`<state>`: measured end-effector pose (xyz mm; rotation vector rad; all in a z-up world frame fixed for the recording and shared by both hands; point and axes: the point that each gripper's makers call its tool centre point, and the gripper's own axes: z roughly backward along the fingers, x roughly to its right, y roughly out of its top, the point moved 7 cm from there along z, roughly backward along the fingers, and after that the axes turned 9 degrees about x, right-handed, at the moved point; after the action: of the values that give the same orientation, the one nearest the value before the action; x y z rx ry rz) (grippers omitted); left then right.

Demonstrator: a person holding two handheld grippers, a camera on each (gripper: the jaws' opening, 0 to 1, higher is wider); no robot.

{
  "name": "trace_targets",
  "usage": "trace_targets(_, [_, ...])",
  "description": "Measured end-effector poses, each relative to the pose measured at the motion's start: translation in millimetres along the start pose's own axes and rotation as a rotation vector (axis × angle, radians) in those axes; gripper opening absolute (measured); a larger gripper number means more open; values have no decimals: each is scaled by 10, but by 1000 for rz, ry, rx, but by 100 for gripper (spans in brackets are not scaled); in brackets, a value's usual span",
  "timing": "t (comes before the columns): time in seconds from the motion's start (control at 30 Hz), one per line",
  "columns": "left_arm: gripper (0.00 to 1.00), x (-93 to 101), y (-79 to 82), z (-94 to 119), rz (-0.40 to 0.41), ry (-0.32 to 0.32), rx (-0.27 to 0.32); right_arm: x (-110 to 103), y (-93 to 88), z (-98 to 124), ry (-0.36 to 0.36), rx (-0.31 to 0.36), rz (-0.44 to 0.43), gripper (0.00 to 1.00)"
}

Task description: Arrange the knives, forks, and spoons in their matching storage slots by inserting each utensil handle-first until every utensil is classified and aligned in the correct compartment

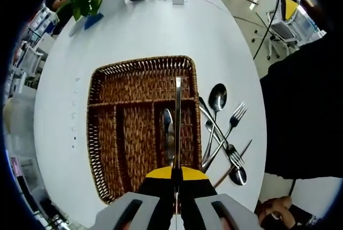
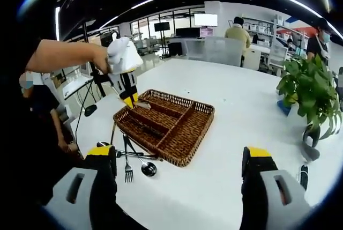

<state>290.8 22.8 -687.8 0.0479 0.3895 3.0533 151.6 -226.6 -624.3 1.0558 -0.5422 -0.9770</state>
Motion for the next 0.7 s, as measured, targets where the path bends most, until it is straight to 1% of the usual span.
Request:
trace_targets(0.3, [0, -10, -75, -297, 34, -19, -16, 30, -51, -11, -6, -8, -21, 99])
trace_targets(0.53, [0, 20, -160, -603, 61, -37, -21, 44, -81, -15, -2, -15, -37, 99])
trace_targets(0.57, [0, 16, -172, -647, 63, -31, -24, 42, -85, -15, -1, -17, -37, 99])
trace_targets(0.7, [0, 14, -202, -742, 79, -36, -33, 46, -88, -12, -2, -18, -39, 99])
